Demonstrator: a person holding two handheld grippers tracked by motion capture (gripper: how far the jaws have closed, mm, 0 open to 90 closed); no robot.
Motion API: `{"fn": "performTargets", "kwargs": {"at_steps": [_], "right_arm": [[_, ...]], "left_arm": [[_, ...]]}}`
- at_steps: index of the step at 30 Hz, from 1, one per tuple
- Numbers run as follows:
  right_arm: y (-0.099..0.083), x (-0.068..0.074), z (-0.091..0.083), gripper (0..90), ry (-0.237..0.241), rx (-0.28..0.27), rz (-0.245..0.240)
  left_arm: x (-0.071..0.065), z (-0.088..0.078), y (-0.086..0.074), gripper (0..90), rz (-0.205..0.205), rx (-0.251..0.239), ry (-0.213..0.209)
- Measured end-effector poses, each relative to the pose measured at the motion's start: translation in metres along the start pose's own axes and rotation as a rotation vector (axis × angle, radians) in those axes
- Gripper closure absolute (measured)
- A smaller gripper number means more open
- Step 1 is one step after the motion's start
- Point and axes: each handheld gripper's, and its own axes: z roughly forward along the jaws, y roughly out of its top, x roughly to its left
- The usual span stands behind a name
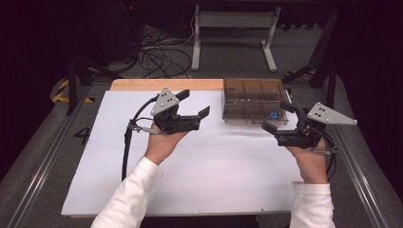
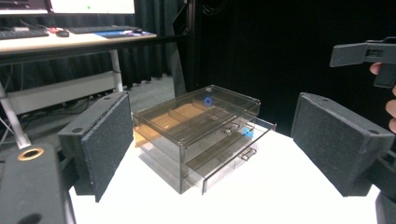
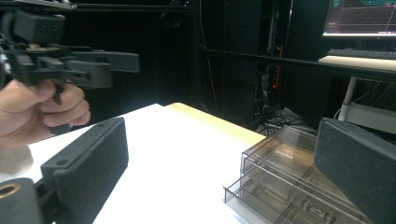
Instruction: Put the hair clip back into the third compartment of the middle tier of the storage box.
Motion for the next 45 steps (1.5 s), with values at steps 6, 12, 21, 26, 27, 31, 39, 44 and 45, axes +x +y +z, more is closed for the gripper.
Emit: {"fn": "performTargets", "kwargs": {"at_steps": [6,12,21,26,27,31,39,44,45], "right_arm": [[-0.001,0.001,0.002,3.3,-0.001,0.005,-0.002],[-0.002,0.000,0.001,2.4,-0.005,0.007,0.006],[-0.004,0.000,0.001,1.1,-0.008,0.012,0.011],[-0.005,0.000,0.004,0.6,-0.010,0.022,0.009],[-0.006,0.000,0.004,0.4,-0.009,0.023,0.006],[-0.007,0.000,0.005,0.1,-0.011,0.026,0.012],[-0.007,-0.001,0.002,0.0,-0.020,0.021,0.023],[-0.008,-0.002,0.002,0.0,-0.025,0.023,0.018],[-0.009,-0.002,0.002,0.0,-0.025,0.026,0.017]], "left_arm": [[0.001,-0.023,0.001,11.0,0.021,-0.012,0.007],[0.001,-0.041,-0.001,9.0,0.038,-0.011,0.009],[0.011,-0.069,-0.007,8.2,0.045,-0.023,0.033],[0.020,-0.086,-0.012,8.2,0.040,-0.034,0.056],[0.021,-0.089,-0.013,8.2,0.040,-0.030,0.059],[0.025,-0.099,-0.016,8.1,0.040,-0.028,0.069],[0.028,-0.112,-0.024,7.3,0.046,-0.016,0.071],[0.033,-0.121,-0.033,7.3,0.033,-0.016,0.078],[0.034,-0.123,-0.035,7.3,0.027,-0.019,0.079]]}}
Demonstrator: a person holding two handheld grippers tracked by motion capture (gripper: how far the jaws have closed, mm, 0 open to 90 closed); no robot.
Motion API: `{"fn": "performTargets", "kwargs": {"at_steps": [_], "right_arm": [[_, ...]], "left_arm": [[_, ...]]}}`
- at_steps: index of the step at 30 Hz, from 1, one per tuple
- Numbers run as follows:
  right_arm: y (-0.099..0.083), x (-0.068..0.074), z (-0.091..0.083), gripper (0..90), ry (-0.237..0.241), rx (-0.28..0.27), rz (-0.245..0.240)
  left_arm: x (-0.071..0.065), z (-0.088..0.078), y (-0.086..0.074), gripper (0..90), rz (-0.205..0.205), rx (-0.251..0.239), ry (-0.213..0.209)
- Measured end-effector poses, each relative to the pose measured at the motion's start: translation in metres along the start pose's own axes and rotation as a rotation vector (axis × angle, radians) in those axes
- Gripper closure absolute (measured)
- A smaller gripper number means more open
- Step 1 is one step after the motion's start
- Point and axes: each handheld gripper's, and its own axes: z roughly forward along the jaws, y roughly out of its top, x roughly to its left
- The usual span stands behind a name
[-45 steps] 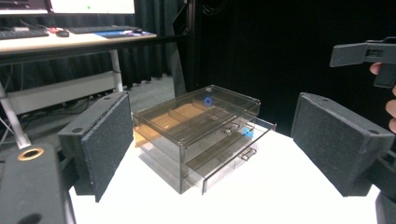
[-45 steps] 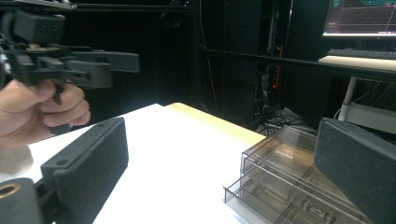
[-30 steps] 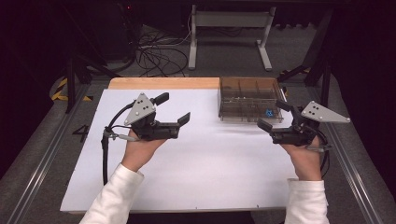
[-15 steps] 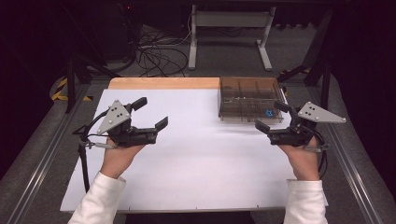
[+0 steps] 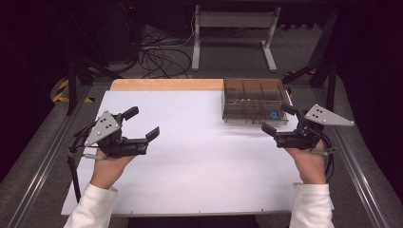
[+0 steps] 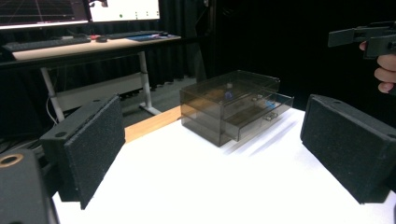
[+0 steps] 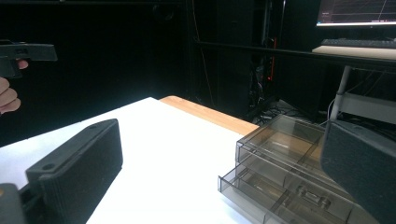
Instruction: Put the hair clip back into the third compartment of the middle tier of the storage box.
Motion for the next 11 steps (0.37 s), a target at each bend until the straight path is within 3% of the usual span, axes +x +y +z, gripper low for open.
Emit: {"fn": "performTargets", "kwargs": {"at_steps": [11], "right_arm": [[-0.003,0.001,0.005,0.0,-0.011,0.030,-0.002]], "left_arm": [[0.013,-0.011,-0.011,7.3,-0.006,0.029,0.019]]}}
